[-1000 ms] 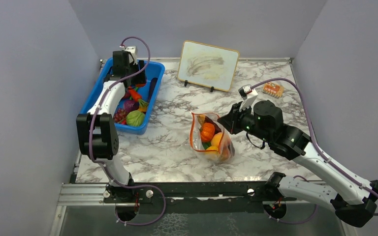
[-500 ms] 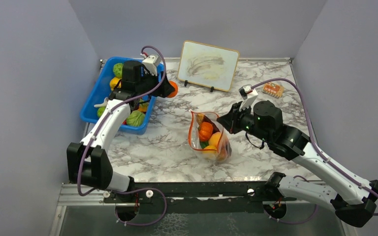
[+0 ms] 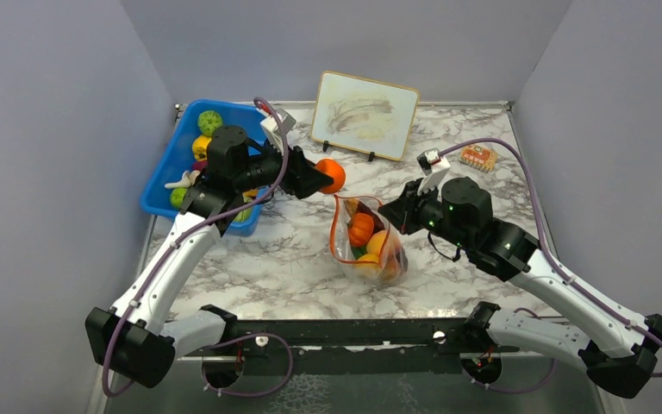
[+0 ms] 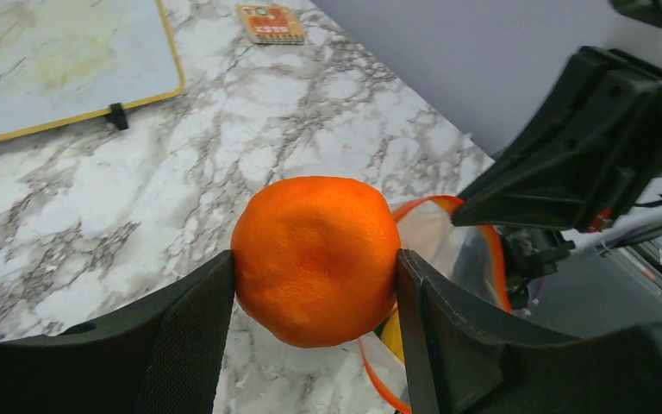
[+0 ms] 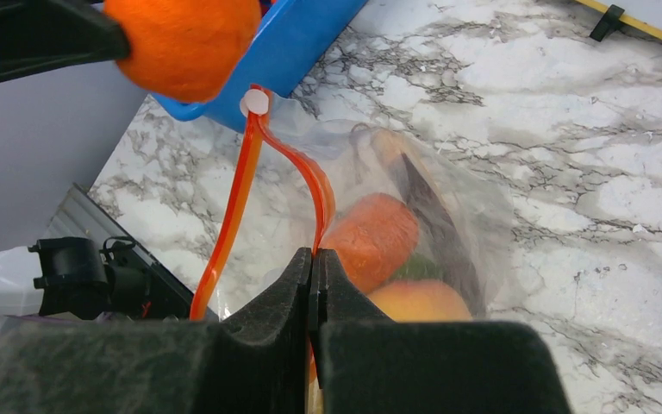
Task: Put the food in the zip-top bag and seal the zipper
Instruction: Place the fake fruit in the zipper food storage bag.
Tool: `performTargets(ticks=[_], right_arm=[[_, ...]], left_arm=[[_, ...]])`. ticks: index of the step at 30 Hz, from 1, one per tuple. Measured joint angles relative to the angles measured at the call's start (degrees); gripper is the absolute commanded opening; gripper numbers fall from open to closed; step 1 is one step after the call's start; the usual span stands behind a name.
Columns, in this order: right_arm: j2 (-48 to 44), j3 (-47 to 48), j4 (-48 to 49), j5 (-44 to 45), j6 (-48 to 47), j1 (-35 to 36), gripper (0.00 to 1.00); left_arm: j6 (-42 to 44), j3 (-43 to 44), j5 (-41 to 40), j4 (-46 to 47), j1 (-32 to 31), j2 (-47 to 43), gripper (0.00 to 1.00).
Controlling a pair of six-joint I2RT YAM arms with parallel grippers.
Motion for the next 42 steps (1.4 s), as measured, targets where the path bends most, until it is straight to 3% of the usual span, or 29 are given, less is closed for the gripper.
performTargets(ticks=[7, 17, 29, 35, 42], right_arm=[[0.28, -0.04, 0.22, 0.04, 0.22, 0.0, 0.01], [1.01, -0.04, 0.79, 0.04, 0.7, 0.0, 0.01], [1.01, -0.04, 0.79, 0.02, 1.31, 0.0, 0.01], [0.72, -0.04, 0.83, 0.0, 1.27, 0.0, 0.01], [0.96, 0.0, 0.81, -0.9, 0.42, 0.0, 0.01]], left_arm=[[-3.52, -2.19, 3.37, 2.69, -4.98, -3.98, 0.36], [-5.95, -5.9, 4.28, 5.11, -14.75, -1.33, 0.36], [-3.91, -8.52, 2.1, 5.22, -19.47, 1.9, 0.39], [-1.55, -8.52, -1.84, 4.22, -20.11, 2.73, 0.65], [0.7, -8.46, -3.19, 3.41, -20.13, 3.41, 0.74]])
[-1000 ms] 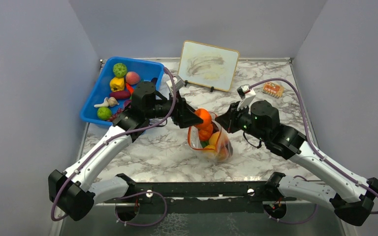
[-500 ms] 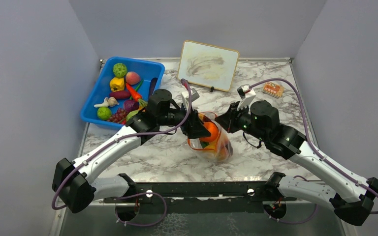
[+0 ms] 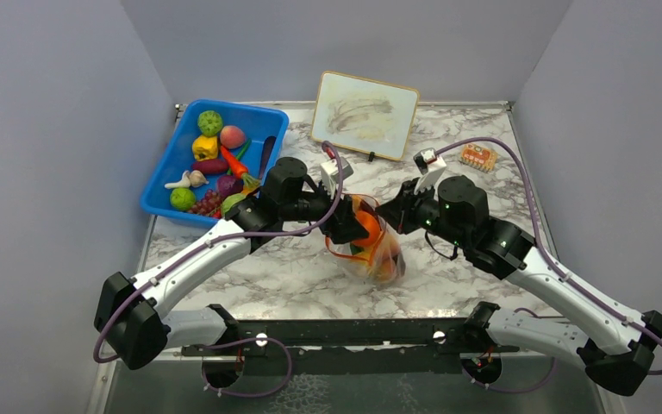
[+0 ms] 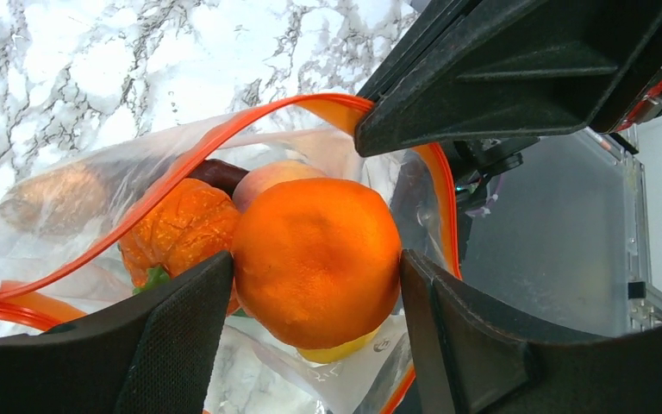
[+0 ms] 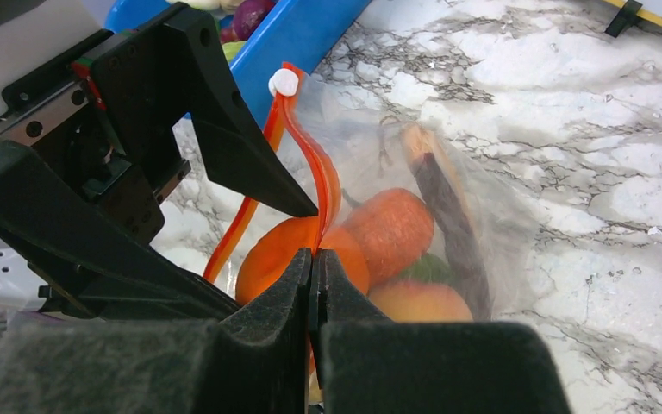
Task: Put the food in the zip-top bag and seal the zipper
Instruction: Place the fake fruit in the zipper food storage bag, then zip the zipper food storage bag at the center of the board.
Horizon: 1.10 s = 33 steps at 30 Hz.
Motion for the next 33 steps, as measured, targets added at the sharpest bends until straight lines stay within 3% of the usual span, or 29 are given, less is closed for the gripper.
performTargets(ticks=[8, 12, 17, 26, 33], right_arm=[[0.35, 0.17, -1.16, -0.2, -2.32, 0.0, 0.01], [0.26, 1.16, -2.49, -0.24, -3.82, 0.0, 0.01], [-0.5, 2.58, -4.83, -2.12, -6.34, 0.0, 0.01], [-5.75, 3.76, -8.76, -7.45, -10.4, 0.0, 0.01], [-7.17, 3.76, -11.3, -13.27, -12.28, 0.0, 0.01]], left_arm=[[4.2, 2.56, -0.17, -0.59, 0.0, -0.35, 0.81], [7.19, 4.46, -0.2, -1.66, 0.0, -0.87, 0.76], [18.58, 5.09, -0.74, -5.18, 0.0, -4.68, 0.72], [45.09, 1.55, -0.98, -10.16, 0.0, -20.61, 0.74], [61.09, -2.69, 1.97, -18.38, 0.0, -21.92, 0.65]])
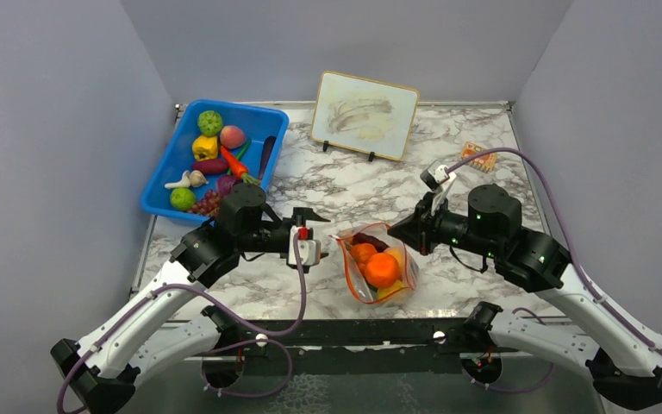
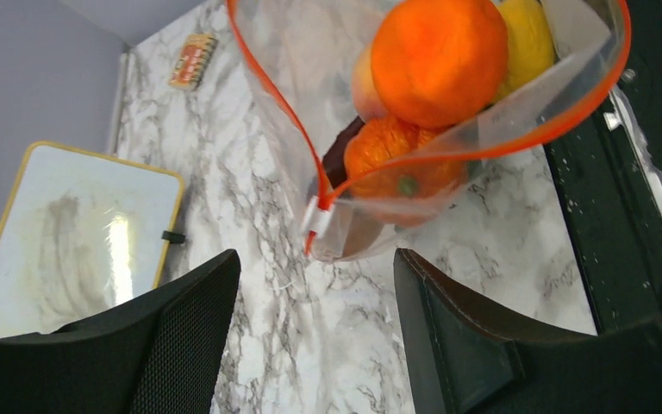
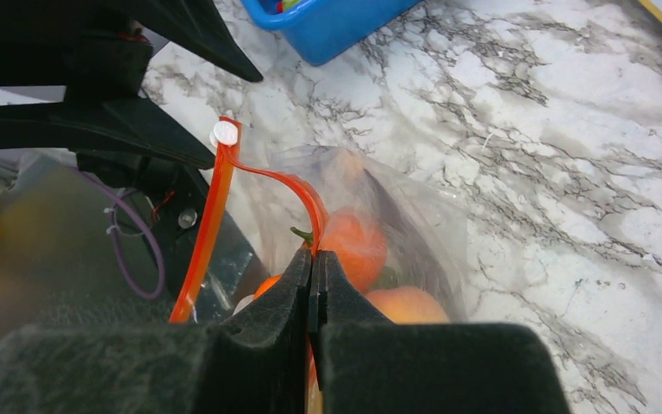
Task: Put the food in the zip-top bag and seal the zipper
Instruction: Zip the zipper food storage bag at the center of the board.
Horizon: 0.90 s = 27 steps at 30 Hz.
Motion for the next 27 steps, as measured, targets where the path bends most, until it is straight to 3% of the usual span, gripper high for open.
performTargets(ticks=[11, 13, 16, 20, 27], right_arm=[[-1.46, -0.04, -0.76, -7.65, -1.46, 0.0, 0.01], [-1.46, -0.22, -0.74, -8.74, -1.53, 0.0, 0.01], [-1.46, -0.76, -0.63, -9.68, -1.73, 0.0, 0.01], [-1.44, -1.16, -0.59, -9.79, -1.86, 0.0, 0.01], [-1.42, -1.29, -0.57, -9.55, -1.86, 0.0, 0.01]], left_arm=[[8.94, -2.21, 7.74, -4.7, 0.0, 1.05, 0.57], [9.31, -2.23, 8.87, -4.66, 0.0, 1.6, 0.5], [9.79, -2.43, 10.19, -4.55, 0.0, 1.73, 0.22], [9.9, -2.64, 11.37, -4.42, 0.0, 1.73, 0.01], [8.68, -2.64, 12.26, -3.89, 0.0, 2.36, 0.0]])
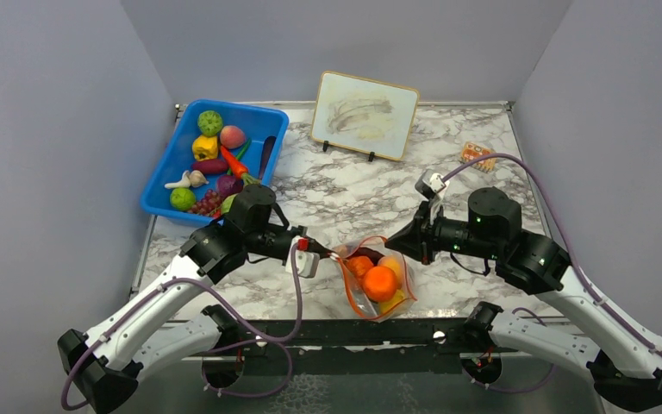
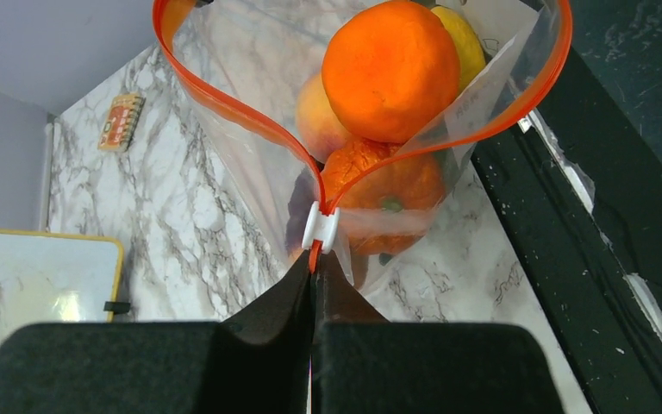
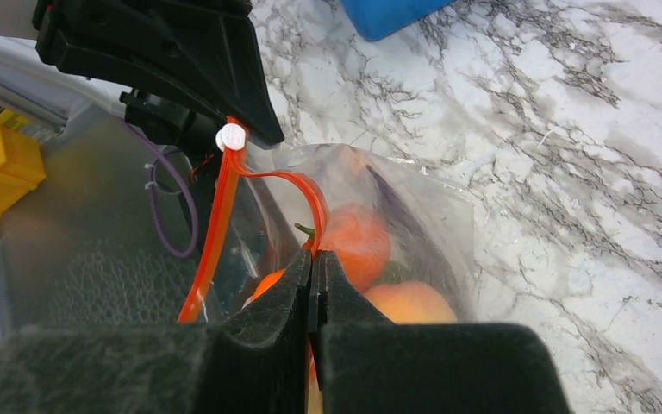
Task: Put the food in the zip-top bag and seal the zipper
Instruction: Zip the zipper food storage bag at the center of the board.
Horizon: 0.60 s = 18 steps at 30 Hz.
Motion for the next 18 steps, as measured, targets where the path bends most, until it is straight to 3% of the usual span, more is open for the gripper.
performTargets(ticks=[6, 13, 18], right_arm=[[0.09, -0.09, 0.02, 4.0, -0.13, 0.0, 0.04], [5.29, 1.25, 1.29, 11.63, -2.4, 0.0, 0.36], [7.1, 1.42, 1.68, 13.03, -3.76, 0.0, 0.47]], left_arm=[[-5.79, -0.02, -0.37, 2.45, 0.0, 1.66, 0.0], [-19.93, -5.09, -3.93, 14.71, 0.0, 1.42, 0.0], [-27.02, -6.32, -3.89, 19.47, 0.0, 3.41, 0.0]])
